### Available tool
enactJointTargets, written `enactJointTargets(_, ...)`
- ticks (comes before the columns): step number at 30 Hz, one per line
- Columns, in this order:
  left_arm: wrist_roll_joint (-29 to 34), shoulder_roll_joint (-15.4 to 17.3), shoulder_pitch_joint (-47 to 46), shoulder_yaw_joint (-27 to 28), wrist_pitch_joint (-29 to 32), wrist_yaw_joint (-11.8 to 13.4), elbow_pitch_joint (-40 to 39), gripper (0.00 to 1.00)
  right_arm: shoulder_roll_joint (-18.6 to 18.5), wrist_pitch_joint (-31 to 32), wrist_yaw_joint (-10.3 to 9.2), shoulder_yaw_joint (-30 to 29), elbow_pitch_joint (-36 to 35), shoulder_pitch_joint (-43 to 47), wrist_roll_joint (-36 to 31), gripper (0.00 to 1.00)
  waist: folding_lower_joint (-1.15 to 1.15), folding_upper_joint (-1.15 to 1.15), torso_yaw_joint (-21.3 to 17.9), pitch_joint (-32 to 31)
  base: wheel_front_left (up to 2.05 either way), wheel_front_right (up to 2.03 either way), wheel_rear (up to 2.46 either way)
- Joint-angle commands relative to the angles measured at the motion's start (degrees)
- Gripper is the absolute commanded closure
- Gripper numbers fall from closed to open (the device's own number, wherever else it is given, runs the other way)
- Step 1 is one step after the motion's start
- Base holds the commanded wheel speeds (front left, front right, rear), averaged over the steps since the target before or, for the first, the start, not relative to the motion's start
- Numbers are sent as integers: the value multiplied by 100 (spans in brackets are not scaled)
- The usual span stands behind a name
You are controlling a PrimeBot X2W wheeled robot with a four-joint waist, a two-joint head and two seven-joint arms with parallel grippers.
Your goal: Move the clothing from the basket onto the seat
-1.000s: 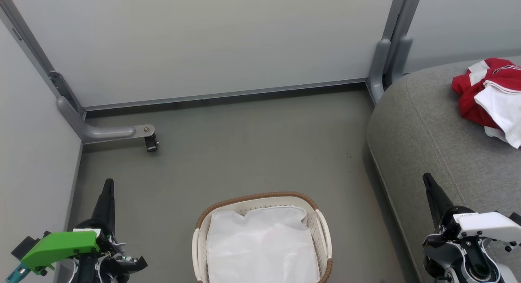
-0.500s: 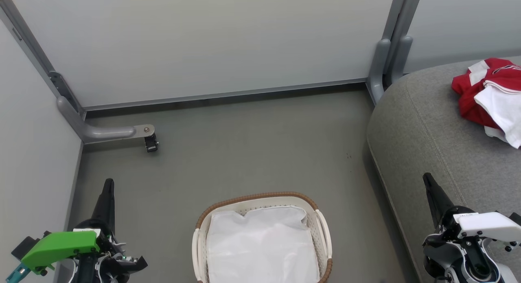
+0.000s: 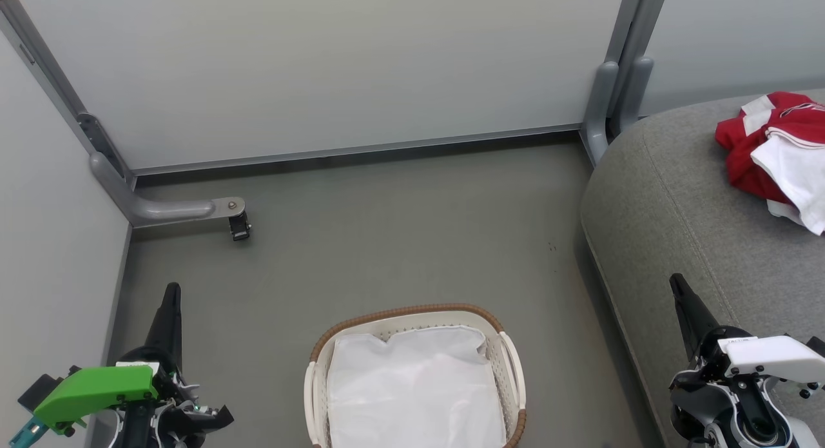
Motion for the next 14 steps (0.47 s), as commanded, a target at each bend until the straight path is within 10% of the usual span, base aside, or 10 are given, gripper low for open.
enactJointTargets(1, -18, 2, -58, 12, 17, -28, -11, 100, -14, 30, 0, -16, -21, -45, -18, 100, 0, 0, 0, 0, 0, 0, 0)
enactJointTargets(14, -19, 2, -58, 12, 17, -28, -12, 100, -10, 31, 0, -21, -21, -46, -22, 100, 0, 0, 0, 0, 0, 0, 0)
